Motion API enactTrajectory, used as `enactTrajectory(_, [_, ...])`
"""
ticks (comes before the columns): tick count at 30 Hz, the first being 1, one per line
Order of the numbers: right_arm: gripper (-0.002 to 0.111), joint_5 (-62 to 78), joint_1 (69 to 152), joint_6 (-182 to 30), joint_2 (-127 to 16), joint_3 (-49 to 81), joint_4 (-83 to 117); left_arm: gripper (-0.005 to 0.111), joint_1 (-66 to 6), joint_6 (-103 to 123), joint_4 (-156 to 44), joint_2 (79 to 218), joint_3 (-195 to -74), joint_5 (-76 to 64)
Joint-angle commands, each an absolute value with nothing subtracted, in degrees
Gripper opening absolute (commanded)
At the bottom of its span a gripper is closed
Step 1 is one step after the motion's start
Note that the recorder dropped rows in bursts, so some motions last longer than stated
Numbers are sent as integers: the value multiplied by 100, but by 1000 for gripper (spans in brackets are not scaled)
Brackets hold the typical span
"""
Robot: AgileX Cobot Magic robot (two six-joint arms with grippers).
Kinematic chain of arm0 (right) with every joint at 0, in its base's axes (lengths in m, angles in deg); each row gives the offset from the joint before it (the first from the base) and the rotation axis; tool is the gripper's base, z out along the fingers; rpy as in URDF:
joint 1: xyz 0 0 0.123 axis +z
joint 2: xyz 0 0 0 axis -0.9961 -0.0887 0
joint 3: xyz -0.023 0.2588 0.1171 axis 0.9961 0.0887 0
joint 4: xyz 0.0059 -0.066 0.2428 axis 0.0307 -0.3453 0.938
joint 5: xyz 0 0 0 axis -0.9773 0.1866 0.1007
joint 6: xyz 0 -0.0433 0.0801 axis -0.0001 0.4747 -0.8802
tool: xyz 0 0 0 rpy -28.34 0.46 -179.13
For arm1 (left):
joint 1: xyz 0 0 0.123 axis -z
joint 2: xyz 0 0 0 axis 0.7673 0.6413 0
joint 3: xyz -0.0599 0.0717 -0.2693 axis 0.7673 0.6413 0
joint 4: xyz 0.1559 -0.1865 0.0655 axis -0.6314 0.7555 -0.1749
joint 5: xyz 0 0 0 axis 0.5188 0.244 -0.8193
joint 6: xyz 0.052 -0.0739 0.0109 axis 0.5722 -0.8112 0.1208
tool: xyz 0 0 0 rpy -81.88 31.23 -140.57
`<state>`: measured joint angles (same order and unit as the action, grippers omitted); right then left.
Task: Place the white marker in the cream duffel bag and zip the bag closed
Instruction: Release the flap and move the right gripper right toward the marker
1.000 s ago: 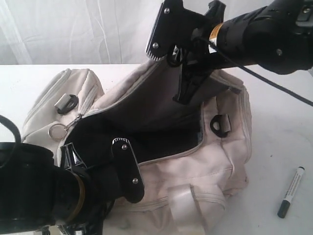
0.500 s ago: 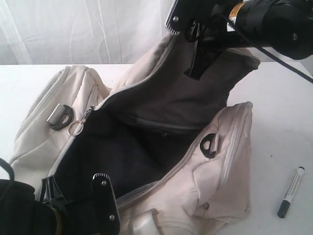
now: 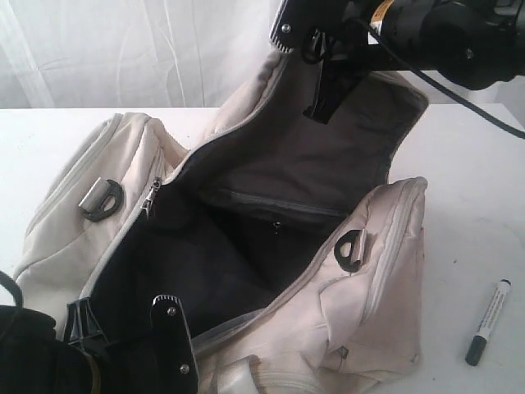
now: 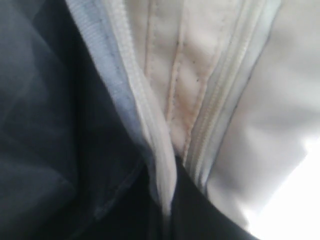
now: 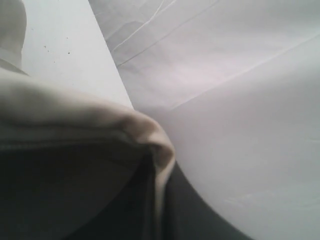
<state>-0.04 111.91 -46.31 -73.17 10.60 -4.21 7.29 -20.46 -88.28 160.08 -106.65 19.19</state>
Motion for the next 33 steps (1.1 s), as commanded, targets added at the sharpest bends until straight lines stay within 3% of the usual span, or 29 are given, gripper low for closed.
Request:
enactTrajectory(1, [0, -197, 11114, -4708, -7296, 984, -336, 0, 717, -2094, -8635, 15996, -10567, 2056])
enactTrajectory(10, [1, -1131, 11114, -4708, -7565, 997, 239, 0, 717, -2133, -8635, 15996, -10789, 1670])
enactTrajectory(13, [15, -1352, 11114, -4708, -7654, 997, 463, 0, 717, -2133, -8635, 15996, -10999, 1697])
enactTrajectory(16, [42, -1465, 11114, -5059, -7657, 997, 518, 0, 717, -2133, -8635, 15996, -11201, 1726])
enactTrajectory(18, [53, -1440, 11114, -5422, -7553, 997, 518, 0, 717, -2133, -8635, 15996, -11323, 1802])
enactTrajectory(33, [54, -3355, 11114, -6421, -6174, 997, 1485, 0, 717, -2112, -8625, 15996, -12008, 2435])
